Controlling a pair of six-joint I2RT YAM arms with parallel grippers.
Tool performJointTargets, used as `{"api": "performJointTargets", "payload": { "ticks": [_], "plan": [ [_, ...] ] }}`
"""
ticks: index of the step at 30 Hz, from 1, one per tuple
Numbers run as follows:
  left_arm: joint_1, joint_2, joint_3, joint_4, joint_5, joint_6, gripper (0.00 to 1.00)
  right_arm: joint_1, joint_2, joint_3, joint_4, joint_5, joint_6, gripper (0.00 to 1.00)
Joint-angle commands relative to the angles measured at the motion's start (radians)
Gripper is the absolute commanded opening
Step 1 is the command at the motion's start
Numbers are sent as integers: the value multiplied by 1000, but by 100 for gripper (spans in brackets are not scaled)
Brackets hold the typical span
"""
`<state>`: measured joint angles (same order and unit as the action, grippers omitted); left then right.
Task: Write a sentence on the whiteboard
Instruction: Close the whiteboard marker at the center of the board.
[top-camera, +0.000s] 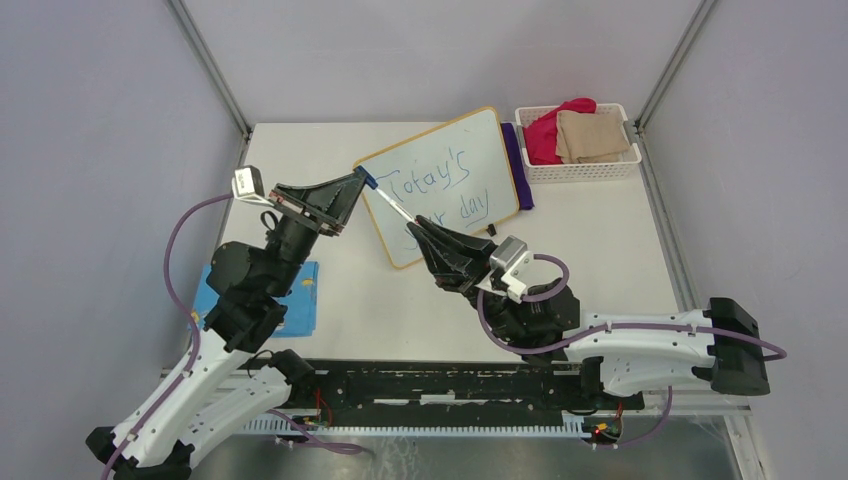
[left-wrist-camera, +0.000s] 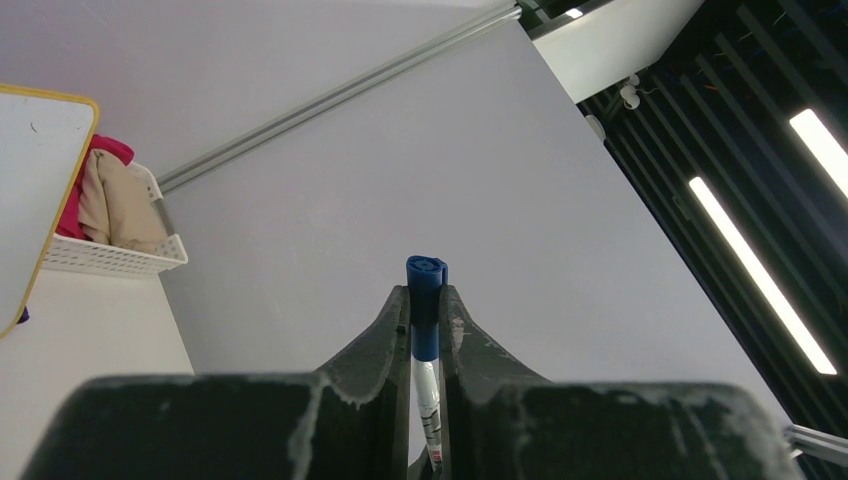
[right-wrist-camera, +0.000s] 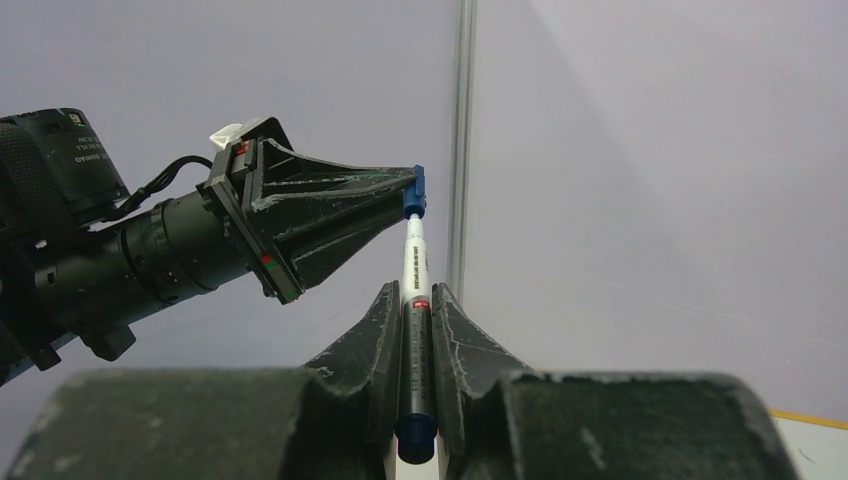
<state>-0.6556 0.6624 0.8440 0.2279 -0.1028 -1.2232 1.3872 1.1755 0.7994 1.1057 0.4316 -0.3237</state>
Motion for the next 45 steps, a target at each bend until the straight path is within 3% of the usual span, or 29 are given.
{"api": "performJointTargets", "payload": {
  "ticks": [1, 21, 32, 45],
  "plan": [
    [1, -9, 0, 51, 59, -15, 2, 4, 7, 49, 48, 26, -17, 0],
    [1, 22, 11, 34, 94, 16, 2, 4, 33, 79, 20, 6, -11, 0],
    [-40, 35, -42, 174, 116, -61, 2, 4, 183, 100, 302, 34, -123, 0],
    [-56, 22, -15, 90, 187, 64, 2, 3, 217, 123, 271, -10, -97, 0]
  ]
}}
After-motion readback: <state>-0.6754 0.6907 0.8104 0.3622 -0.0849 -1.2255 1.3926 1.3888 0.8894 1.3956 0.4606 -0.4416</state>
